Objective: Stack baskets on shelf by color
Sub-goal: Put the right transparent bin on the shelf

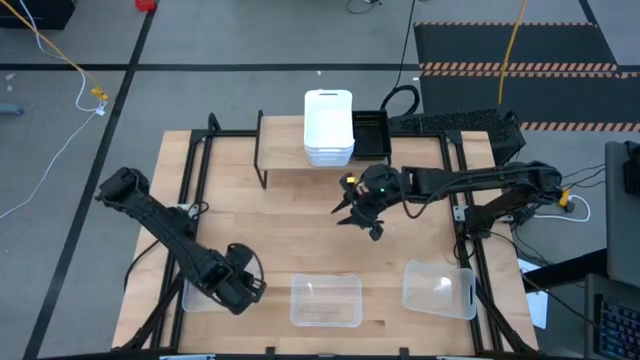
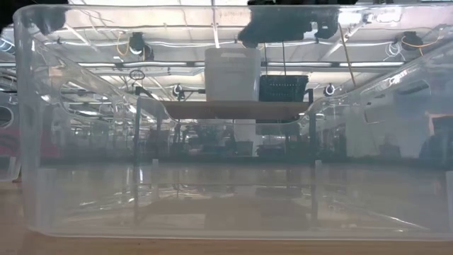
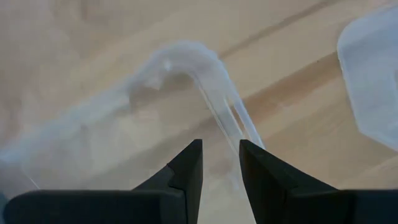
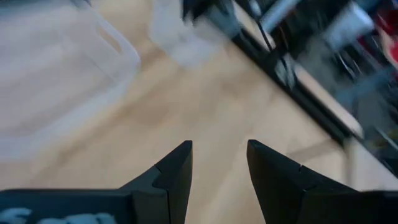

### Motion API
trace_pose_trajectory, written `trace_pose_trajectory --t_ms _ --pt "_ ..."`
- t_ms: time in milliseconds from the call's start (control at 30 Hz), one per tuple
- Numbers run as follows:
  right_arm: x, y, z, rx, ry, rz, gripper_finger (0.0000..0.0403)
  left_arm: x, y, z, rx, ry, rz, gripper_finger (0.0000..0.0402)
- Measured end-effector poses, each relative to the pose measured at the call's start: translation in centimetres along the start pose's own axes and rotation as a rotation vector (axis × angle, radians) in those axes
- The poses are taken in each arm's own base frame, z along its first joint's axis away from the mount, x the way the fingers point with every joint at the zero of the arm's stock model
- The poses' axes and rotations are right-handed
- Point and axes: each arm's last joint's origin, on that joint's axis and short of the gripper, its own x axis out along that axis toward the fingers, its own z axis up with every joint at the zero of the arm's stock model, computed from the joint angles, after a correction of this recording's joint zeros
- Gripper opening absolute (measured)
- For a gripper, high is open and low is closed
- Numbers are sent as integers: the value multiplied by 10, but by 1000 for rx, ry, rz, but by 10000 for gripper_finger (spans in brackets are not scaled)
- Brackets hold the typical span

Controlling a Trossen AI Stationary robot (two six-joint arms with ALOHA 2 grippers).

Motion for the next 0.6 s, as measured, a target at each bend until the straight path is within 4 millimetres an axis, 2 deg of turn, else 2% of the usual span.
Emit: trace_pose_trajectory --t_ms 133,267,400,600 --pt "-16 10 8 32 112 -40 146 -6 1 13 89 -62 -14 106" --pt "-33 23 18 131 129 0 146 -19 5 30 186 -183 -52 106" --pt "-48 38 15 335 228 73 146 -36 10 46 299 -357 -92 106" --pt "-62 65 0 686 542 169 146 -56 14 67 481 -660 -76 106"
